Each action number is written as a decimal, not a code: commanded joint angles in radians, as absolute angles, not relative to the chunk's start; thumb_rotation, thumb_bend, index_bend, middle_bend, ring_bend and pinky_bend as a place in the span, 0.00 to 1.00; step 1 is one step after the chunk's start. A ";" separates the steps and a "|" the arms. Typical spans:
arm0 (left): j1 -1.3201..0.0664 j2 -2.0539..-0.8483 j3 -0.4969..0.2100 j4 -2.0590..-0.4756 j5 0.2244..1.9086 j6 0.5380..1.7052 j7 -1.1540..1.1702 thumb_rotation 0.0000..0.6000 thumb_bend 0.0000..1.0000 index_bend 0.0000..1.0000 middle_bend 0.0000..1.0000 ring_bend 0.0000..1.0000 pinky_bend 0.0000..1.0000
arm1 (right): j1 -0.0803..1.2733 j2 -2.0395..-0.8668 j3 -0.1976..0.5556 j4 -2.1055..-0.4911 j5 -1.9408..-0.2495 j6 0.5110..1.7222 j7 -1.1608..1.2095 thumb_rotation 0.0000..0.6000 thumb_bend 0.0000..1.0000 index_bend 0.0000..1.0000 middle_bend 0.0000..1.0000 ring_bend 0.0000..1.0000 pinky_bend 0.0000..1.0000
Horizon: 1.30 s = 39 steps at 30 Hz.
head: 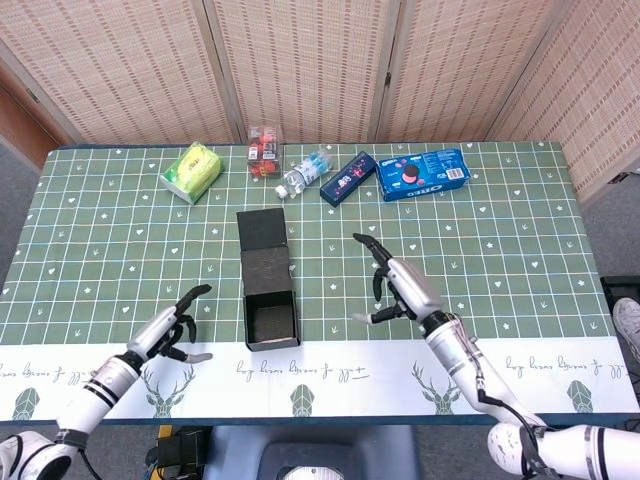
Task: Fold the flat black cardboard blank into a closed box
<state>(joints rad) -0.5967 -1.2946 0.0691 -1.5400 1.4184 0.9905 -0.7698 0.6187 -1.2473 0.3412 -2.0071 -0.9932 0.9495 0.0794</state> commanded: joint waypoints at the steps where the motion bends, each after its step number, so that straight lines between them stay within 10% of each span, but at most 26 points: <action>1: -0.596 -1.340 0.046 -1.538 1.383 0.956 -0.775 1.00 0.11 0.00 0.00 0.57 0.88 | 0.600 -1.226 0.342 -2.018 -1.013 0.954 0.115 1.00 0.11 0.00 0.04 0.66 1.00; 39: -0.627 -1.593 -0.115 -1.405 1.282 0.819 -0.692 1.00 0.11 0.01 0.01 0.61 0.90 | 0.558 -1.193 0.290 -1.942 -1.117 0.968 0.277 1.00 0.11 0.00 0.06 0.66 1.00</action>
